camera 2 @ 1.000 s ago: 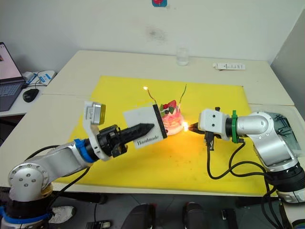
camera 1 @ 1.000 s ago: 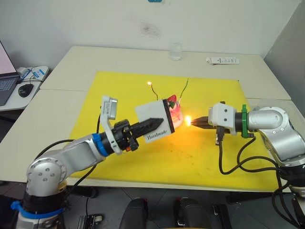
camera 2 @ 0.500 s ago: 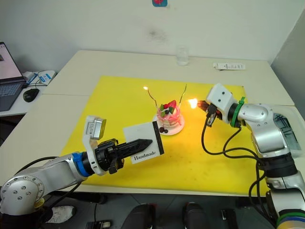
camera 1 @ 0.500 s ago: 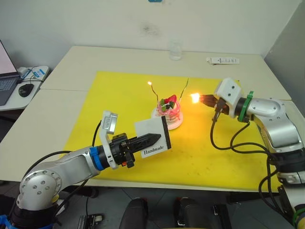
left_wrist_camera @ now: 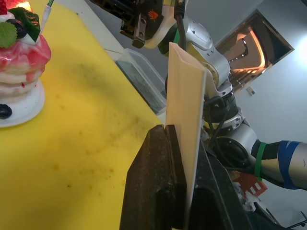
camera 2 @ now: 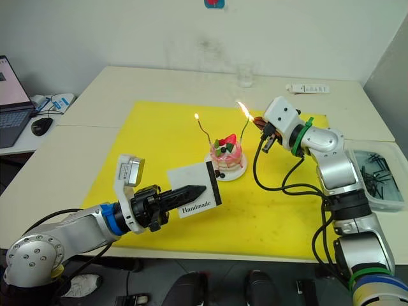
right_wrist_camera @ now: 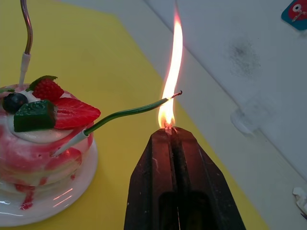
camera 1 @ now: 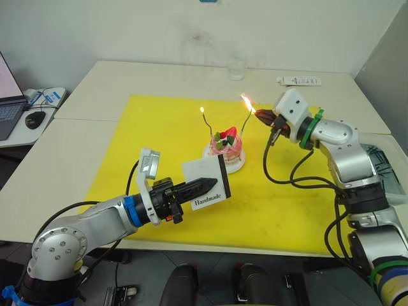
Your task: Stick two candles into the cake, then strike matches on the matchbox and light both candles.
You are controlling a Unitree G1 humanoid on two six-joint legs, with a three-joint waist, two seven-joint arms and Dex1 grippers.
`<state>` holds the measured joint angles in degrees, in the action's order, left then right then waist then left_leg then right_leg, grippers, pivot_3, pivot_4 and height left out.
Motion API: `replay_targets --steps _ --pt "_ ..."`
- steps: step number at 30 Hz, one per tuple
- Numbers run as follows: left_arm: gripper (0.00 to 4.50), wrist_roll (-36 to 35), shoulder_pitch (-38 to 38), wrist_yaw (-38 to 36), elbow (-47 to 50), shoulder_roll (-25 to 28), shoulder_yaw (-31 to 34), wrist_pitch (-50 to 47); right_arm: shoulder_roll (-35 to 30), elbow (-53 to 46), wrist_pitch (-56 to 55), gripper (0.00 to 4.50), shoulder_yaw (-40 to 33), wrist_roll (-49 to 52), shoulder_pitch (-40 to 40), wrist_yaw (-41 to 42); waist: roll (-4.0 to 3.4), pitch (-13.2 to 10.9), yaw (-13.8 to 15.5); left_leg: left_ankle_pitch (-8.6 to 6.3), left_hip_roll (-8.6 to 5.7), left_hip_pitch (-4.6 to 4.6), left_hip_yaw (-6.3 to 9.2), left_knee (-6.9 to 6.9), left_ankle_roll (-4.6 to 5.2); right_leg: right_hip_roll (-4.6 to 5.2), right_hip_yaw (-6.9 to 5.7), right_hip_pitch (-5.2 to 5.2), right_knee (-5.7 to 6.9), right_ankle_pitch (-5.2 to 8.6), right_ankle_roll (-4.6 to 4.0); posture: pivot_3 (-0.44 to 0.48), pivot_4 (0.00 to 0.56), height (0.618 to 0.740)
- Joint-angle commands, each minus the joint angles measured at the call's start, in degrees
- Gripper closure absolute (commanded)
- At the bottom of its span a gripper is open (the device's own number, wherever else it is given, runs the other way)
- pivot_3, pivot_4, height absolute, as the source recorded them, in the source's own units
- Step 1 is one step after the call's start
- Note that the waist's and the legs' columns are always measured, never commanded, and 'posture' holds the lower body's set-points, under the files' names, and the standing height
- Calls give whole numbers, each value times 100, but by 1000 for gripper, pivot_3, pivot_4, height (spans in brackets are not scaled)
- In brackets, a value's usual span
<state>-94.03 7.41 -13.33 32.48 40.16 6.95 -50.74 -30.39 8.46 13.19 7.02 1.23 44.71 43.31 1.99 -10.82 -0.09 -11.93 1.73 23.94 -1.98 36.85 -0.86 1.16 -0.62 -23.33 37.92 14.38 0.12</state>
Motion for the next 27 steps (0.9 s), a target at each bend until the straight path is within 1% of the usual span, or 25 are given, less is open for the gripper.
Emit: replay_targets --steps 1,12,27 --pt "4500 -59 -6 -56 214 -1 46 98 21 -46 -134 4483 -63 -21 228 -53 0 0 -1 0 0 0 0 1 0 0 0 0 1 0 0 0 150 740" --pt "4500 -44 58 -80 172 -3 21 85 -42 -98 -119 4483 -96 -28 181 -21 0 0 0 0 1 0 1 0 0 0 -1 0 1 0 -1 0 150 740" --pt "4500 0 152 -137 91 -11 -43 62 -404 -593 148 4483 -266 57 -177 3 0 0 1 0 1 0 1 0 0 0 -1 0 2 1 0 0 150 740"
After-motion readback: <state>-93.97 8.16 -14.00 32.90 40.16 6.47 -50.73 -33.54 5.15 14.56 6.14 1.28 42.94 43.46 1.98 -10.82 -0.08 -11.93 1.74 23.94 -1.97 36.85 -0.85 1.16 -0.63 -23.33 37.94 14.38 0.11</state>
